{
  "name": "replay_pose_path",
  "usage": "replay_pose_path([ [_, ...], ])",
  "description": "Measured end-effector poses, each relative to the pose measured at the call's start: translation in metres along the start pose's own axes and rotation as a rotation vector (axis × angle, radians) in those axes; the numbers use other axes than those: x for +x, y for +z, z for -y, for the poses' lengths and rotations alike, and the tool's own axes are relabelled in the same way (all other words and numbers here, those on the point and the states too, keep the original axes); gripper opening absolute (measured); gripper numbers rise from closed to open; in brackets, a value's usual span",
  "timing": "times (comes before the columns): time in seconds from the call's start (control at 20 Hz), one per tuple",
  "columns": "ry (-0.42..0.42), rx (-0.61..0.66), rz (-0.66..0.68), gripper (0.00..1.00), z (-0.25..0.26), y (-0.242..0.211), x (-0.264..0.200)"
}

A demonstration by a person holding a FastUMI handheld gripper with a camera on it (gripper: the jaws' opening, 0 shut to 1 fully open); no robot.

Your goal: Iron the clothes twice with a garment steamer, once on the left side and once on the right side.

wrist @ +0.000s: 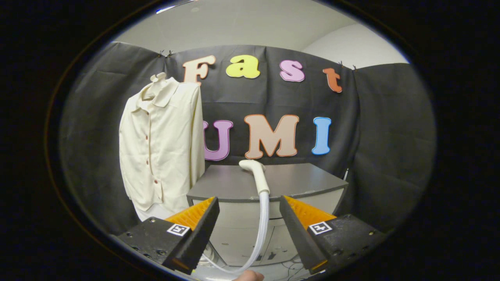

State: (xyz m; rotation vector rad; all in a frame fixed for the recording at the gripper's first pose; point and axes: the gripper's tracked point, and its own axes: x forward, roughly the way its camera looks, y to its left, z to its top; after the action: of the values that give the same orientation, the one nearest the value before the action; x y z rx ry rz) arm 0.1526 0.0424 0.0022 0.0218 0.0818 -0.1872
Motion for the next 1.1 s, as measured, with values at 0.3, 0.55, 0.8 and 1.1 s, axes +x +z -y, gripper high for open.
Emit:
replay_pose_path([
  [0.3,-0.019,-0.013,-0.001,0.95,-0.001,0.043,0.061],
  [0.55,-0.064,-0.031,-0.047,0.95,0.014,0.071,0.125],
  [0.8,-0.068,-0.039,-0.12,0.95,0.022,0.092,0.187],
  [1.1,-0.053,-0.001,-0.246,0.95,0.025,0.094,0.254],
])
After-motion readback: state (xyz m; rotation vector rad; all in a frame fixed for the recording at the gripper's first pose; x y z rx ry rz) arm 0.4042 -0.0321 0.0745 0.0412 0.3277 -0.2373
